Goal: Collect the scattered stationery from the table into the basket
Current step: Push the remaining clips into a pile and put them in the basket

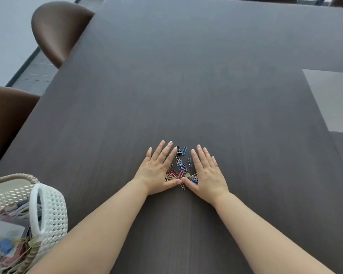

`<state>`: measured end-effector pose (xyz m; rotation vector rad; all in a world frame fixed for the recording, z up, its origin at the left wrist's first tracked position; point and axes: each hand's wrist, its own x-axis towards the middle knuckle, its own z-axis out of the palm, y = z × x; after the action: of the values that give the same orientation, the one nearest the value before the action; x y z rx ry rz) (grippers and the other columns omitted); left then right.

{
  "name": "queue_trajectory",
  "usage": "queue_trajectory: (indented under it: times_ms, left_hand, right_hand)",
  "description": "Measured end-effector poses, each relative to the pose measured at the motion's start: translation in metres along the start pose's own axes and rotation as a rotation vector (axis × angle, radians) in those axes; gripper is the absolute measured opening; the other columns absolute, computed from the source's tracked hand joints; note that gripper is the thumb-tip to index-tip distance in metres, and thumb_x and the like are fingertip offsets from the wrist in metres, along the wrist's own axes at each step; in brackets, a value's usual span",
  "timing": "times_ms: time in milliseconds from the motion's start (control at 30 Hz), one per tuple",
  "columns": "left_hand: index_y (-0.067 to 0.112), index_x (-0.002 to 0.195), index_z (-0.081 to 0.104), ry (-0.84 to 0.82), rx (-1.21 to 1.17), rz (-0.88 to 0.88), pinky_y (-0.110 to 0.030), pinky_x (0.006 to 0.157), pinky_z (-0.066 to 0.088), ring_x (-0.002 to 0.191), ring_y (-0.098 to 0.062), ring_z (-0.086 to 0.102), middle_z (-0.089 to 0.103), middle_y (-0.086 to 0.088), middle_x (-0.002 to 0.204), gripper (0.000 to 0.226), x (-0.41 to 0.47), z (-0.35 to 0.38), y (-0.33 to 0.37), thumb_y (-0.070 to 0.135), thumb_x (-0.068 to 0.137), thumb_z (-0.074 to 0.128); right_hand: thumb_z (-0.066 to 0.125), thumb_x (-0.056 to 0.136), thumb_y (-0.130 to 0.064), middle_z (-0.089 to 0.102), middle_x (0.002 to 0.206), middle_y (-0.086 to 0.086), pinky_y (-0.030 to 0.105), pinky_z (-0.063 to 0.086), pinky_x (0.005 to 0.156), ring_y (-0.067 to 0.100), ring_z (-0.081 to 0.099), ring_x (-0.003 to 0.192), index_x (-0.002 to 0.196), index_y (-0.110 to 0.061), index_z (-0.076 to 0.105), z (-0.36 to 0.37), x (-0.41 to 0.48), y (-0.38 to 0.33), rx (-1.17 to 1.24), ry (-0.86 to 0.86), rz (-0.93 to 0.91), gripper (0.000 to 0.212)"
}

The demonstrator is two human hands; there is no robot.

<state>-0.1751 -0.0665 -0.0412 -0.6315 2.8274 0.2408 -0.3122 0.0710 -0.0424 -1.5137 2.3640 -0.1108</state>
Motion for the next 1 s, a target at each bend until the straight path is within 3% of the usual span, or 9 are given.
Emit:
queue_trajectory:
  times_ms: [100,200,333,467,567,700,767,867,1000]
  left_hand:
    - [0.017,0.144,-0.018,0.002,-0.061,-0.022,-0.032,0.114,-0.010,0.136,-0.008,-0.026,-0.026,0.009,0.146,0.106,0.010,-0.006,-0.017,0.085,0.065,0.004]
    - [0.015,0.148,0.000,0.033,-0.094,-0.007,-0.029,0.116,-0.005,0.138,-0.005,-0.018,-0.012,0.007,0.153,0.091,0.000,-0.001,-0.029,0.069,0.075,0.008]
    - [0.011,0.141,0.035,0.154,-0.079,0.081,-0.041,0.113,0.029,0.140,-0.016,0.017,0.030,-0.004,0.151,0.069,-0.024,0.009,-0.027,0.052,0.086,0.031]
    - [0.010,0.139,0.039,0.204,-0.046,0.177,-0.032,0.112,0.016,0.140,-0.017,0.025,0.036,-0.005,0.148,0.073,-0.043,0.020,-0.019,0.055,0.081,0.041]
    - [0.010,0.140,0.032,0.263,-0.039,0.200,-0.033,0.115,0.021,0.138,-0.018,0.021,0.036,-0.006,0.148,0.081,-0.052,0.027,-0.009,0.062,0.078,0.042]
    - [0.015,0.142,0.028,0.297,0.015,0.152,-0.048,0.106,0.026,0.137,-0.023,0.020,0.034,-0.005,0.149,0.085,-0.038,0.025,0.002,0.069,0.077,0.038]
    - [0.020,0.140,0.035,0.297,0.046,0.133,-0.049,0.104,0.032,0.133,-0.022,0.025,0.040,-0.003,0.145,0.077,-0.027,0.022,0.004,0.067,0.079,0.035]
    - [0.027,0.127,0.051,0.359,0.008,0.122,-0.042,0.100,0.042,0.120,-0.019,0.036,0.050,0.001,0.132,0.058,-0.022,0.023,0.004,0.061,0.081,0.036]
    - [0.029,0.103,0.050,0.484,-0.064,0.147,-0.029,0.073,0.048,0.088,-0.015,0.041,0.046,0.007,0.103,0.030,-0.023,0.031,0.004,0.050,0.083,0.042]
  right_hand:
    - [0.004,0.075,-0.068,-0.027,0.146,-0.012,0.034,-0.008,0.118,0.007,-0.027,0.136,0.147,-0.025,-0.011,-0.012,0.025,0.007,-0.010,-0.029,-0.149,0.085]
    - [0.018,0.093,-0.050,-0.019,0.151,-0.014,0.037,-0.007,0.119,0.008,-0.022,0.140,0.148,-0.028,-0.005,-0.020,0.045,0.002,-0.036,-0.104,-0.287,0.064]
    - [0.003,0.088,-0.046,-0.009,0.155,-0.013,0.031,-0.012,0.114,0.006,-0.016,0.141,0.149,-0.026,0.004,-0.020,0.044,-0.005,-0.076,-0.130,-0.389,0.065]
    - [0.004,0.088,-0.049,-0.001,0.153,-0.011,0.028,-0.007,0.115,0.010,-0.012,0.141,0.149,-0.022,0.015,-0.012,0.010,0.002,-0.018,-0.132,-0.441,0.067]
    - [0.011,0.094,-0.057,0.028,0.152,0.001,0.041,0.024,0.116,0.019,0.015,0.143,0.143,-0.016,0.035,0.002,-0.020,0.009,-0.036,0.055,-0.366,0.068]
    - [0.037,0.081,-0.067,0.041,0.145,0.007,0.040,0.021,0.108,0.022,0.027,0.134,0.138,-0.017,0.039,0.017,-0.038,0.007,-0.054,0.225,-0.073,0.076]
    - [0.037,0.077,-0.069,0.045,0.142,0.007,0.040,0.024,0.108,0.023,0.030,0.130,0.136,-0.017,0.041,0.023,-0.036,0.003,-0.103,0.260,-0.024,0.079]
    - [0.039,0.078,-0.065,0.056,0.127,0.005,0.041,0.046,0.094,0.022,0.039,0.115,0.124,-0.019,0.056,0.024,-0.025,0.002,-0.093,0.372,-0.021,0.068]
    - [0.047,0.080,-0.054,0.055,0.095,0.000,0.034,0.050,0.069,0.020,0.046,0.086,0.099,-0.022,0.062,0.026,-0.014,0.003,-0.033,0.518,-0.121,0.040]
